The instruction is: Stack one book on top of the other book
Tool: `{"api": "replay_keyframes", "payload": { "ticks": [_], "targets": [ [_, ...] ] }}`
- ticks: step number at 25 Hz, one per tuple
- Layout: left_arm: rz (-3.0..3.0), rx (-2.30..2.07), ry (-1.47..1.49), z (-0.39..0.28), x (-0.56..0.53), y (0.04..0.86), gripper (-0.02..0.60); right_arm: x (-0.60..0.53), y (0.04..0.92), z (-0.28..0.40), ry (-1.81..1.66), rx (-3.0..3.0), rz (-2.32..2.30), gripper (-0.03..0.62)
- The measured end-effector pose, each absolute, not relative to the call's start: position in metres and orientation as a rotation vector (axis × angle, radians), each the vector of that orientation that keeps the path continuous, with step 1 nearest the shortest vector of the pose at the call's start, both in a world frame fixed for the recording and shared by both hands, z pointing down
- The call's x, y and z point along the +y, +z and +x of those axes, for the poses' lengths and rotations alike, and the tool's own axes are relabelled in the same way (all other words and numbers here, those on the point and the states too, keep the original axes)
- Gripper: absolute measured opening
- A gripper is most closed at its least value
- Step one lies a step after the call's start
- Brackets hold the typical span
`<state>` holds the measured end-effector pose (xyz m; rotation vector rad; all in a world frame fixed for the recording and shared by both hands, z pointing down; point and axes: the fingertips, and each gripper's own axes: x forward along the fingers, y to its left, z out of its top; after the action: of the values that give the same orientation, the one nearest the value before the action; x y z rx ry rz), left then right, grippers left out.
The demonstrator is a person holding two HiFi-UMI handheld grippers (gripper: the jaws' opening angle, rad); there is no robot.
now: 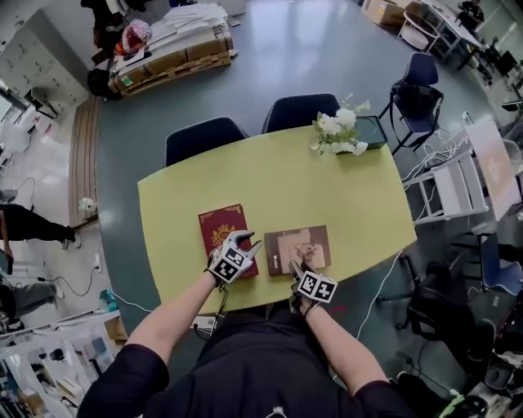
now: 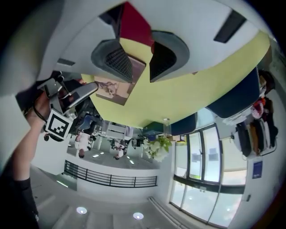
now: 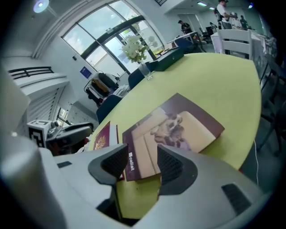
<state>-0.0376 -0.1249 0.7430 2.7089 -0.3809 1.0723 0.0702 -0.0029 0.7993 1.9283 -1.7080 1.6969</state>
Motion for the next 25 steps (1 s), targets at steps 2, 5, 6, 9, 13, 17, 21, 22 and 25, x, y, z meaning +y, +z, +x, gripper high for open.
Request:
{"api": "replay_keyframes", "payload": {
  "ticks": [2,5,6,9,13,17,21,22,25],
  "targets": [
    [2.709,-0.265,1.156,-0.01,-0.127,0.752,0.127,0.009,0.805,0.075,1.742,-1.656,1.955,0.19],
    [2.662,-0.098,1.3,0.022,-0.123,0.774,0.127,0.025,0.817,0.08,1.824,-1.582,1.985,0.19],
    [2.635,-0.042,1.347,0.029,-0.119,0.782,0.127,0.031,0.821,0.079,1.863,-1.555,1.998,0.19],
    [2.561,0.069,1.462,0.05,-0.115,0.807,0.127,0.037,0.834,0.084,1.936,-1.505,2.017,0.19],
    [2.519,0.129,1.5,0.076,-0.115,0.833,0.127,0.032,0.841,0.095,1.914,-1.522,1.995,0.19],
    [2.477,0.162,1.52,0.085,-0.109,0.842,0.127,0.032,0.836,0.091,1.976,-1.564,1.997,0.19],
    [2.435,0.153,1.513,0.089,-0.109,0.848,0.127,0.03,0.834,0.093,2.031,-1.582,2.007,0.19],
    [2.425,0.153,1.51,0.089,-0.109,0.849,0.127,0.03,0.835,0.093,2.037,-1.578,2.005,0.19],
    [2.4,0.143,1.506,0.089,-0.11,0.848,0.129,0.03,0.836,0.094,2.034,-1.561,2.001,0.192]
  ]
}}
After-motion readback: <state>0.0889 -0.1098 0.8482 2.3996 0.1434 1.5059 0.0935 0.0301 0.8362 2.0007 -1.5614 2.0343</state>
